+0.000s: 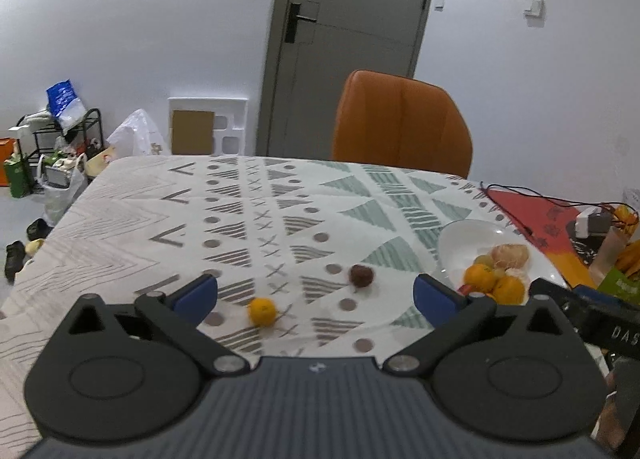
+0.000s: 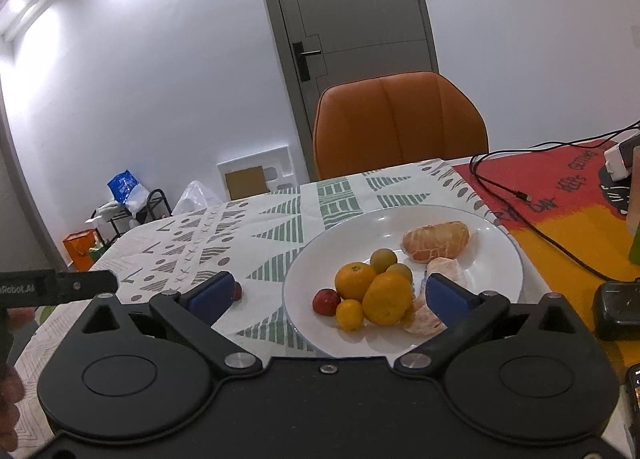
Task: Organize fruits
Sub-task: 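Withdraw both open tools toward the small kumquat and dark red plum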
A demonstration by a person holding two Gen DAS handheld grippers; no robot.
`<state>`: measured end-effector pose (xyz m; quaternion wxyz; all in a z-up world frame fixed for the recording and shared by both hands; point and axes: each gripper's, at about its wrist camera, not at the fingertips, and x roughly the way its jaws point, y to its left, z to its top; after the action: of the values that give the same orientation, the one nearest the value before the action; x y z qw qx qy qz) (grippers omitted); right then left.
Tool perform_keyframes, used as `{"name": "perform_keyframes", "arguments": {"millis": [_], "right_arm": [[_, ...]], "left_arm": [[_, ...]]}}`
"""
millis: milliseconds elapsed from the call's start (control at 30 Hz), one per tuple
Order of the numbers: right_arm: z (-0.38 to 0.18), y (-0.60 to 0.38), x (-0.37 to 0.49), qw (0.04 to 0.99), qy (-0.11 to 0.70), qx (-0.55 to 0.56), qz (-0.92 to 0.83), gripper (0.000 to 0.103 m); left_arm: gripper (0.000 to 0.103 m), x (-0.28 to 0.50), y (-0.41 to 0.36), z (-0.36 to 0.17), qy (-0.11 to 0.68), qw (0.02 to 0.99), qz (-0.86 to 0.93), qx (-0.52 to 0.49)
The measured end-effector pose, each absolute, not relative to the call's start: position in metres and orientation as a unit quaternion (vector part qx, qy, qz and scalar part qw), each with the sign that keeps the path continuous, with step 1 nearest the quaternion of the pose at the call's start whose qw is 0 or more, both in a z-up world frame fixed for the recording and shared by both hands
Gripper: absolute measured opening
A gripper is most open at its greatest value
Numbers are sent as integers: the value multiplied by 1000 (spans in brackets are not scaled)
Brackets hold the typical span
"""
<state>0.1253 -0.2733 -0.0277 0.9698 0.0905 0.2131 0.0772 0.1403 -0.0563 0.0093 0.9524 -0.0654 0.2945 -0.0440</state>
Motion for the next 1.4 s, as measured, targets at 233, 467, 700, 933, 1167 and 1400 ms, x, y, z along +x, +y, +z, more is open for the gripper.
{"name": "perform_keyframes", "arguments": {"millis": [233,467,700,933,1167,1400], "right_arm": [[-28,-259,128,971,213,78,80,103],[-31,-241,133,967,228,61,92,103],[-31,-222,137,967,227,32,109,103],[-33,-210,148,962,240,23,128,103],[-34,-201,161,956,255,17,144,103],[-36,-196,172,950,265,14,162,103]], "left_arm": [[103,132,-33,13,289,955,-7,-62],[103,130,-21,11,283,958,3,-52],[103,133,-9,3,288,956,15,-54],[102,142,-5,-10,306,950,25,-58],[99,151,-5,-17,314,947,19,-60],[82,165,-10,-26,331,941,5,-63]]}}
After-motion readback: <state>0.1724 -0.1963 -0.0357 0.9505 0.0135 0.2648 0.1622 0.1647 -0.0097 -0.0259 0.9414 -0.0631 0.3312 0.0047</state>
